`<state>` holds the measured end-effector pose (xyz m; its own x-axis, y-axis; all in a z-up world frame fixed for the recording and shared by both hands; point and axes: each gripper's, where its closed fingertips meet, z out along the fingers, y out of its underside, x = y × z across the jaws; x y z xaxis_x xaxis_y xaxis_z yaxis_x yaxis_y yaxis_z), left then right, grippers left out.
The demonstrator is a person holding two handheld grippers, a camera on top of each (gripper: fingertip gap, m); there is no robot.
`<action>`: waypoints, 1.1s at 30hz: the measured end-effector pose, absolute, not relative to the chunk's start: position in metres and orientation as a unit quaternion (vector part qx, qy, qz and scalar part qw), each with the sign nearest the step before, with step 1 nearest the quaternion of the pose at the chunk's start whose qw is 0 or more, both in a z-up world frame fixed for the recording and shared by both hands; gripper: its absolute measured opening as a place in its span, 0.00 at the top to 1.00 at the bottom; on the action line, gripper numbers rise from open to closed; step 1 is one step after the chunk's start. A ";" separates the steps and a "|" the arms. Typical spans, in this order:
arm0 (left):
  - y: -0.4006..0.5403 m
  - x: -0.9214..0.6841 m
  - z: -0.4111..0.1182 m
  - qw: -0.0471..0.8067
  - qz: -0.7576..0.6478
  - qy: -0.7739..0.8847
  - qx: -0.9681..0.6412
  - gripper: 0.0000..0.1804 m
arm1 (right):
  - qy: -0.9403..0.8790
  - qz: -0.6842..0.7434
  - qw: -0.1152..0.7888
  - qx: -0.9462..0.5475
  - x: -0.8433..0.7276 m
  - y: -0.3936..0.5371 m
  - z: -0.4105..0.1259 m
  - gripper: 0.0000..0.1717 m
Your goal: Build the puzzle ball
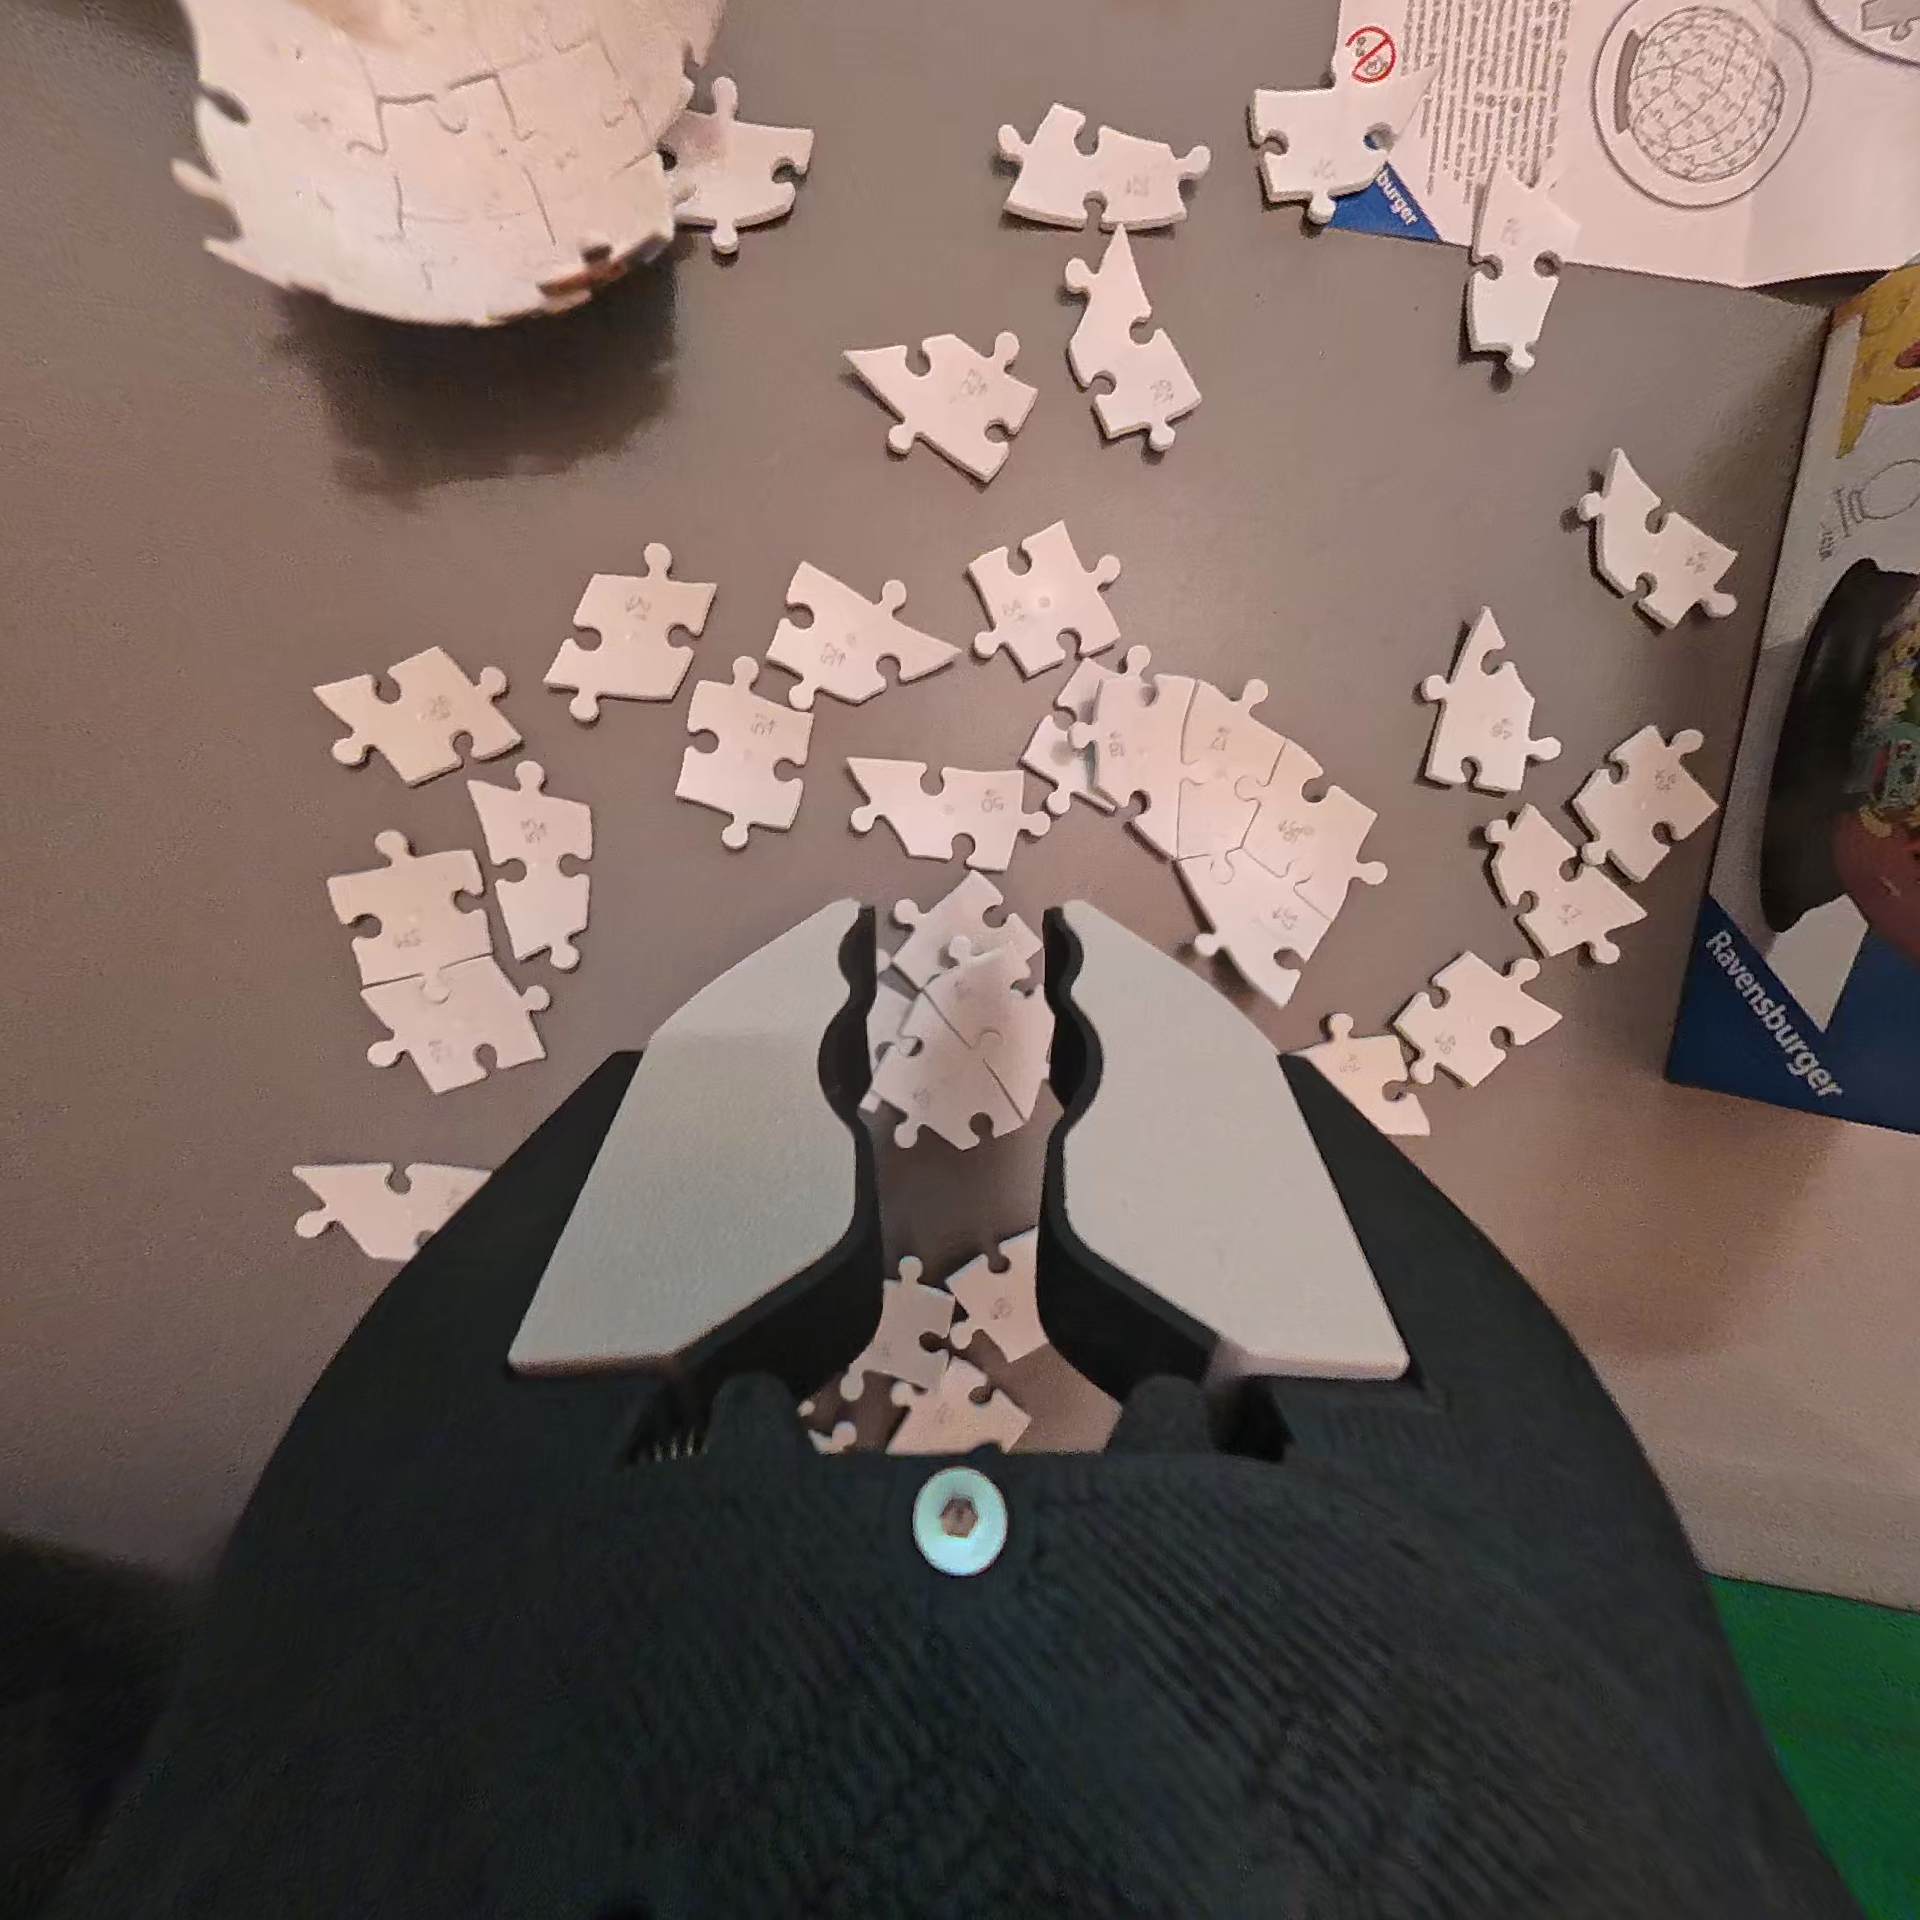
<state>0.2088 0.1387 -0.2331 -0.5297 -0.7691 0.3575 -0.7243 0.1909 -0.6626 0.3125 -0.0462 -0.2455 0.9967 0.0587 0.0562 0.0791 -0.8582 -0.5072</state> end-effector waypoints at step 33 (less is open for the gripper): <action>-0.055 0.192 -0.288 0.089 -0.293 0.924 -0.230 0.79 | -0.093 0.040 0.236 -0.966 0.278 -0.061 -0.242 0.84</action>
<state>0.1919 -0.0546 -0.2880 -0.8785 -0.4767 -0.0305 -0.3717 0.7223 -0.5832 0.2782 -0.0610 -0.2417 0.9797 0.1978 -0.0338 0.1599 -0.8712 -0.4642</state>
